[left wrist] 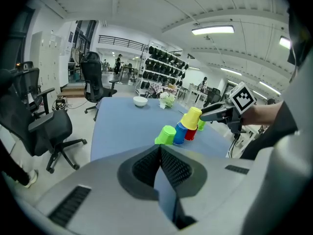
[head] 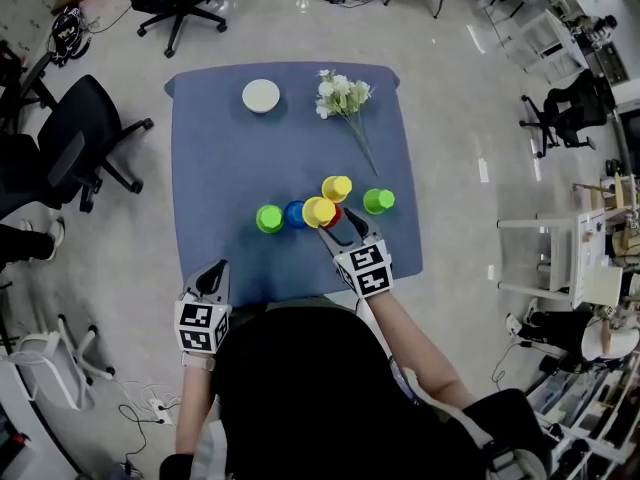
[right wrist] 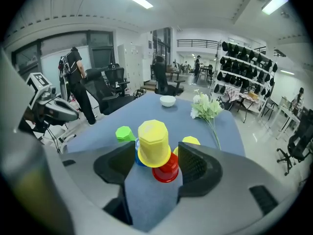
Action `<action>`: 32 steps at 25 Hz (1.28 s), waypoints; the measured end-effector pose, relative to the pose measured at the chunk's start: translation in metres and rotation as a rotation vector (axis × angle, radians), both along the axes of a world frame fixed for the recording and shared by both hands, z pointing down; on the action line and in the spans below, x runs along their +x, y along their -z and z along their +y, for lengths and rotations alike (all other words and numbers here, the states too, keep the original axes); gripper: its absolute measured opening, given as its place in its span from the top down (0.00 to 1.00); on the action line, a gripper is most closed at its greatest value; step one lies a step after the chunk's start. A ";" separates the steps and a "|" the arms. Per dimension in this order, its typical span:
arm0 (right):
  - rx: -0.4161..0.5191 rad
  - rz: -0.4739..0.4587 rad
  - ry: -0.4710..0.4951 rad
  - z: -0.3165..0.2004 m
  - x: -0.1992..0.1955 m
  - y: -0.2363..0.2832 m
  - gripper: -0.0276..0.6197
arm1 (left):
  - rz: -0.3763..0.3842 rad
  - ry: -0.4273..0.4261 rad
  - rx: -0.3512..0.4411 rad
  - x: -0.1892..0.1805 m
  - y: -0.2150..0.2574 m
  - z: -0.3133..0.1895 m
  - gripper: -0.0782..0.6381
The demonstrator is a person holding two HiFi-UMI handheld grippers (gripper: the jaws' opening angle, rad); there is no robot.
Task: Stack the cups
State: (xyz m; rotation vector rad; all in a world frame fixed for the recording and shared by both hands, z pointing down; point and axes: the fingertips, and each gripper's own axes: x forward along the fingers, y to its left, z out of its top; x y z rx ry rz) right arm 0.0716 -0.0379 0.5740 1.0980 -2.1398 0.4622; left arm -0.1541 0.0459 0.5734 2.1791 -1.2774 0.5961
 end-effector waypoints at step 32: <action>-0.086 0.144 -0.225 -0.062 0.180 -0.074 0.54 | -0.075 0.067 -0.075 0.047 -0.009 0.001 0.88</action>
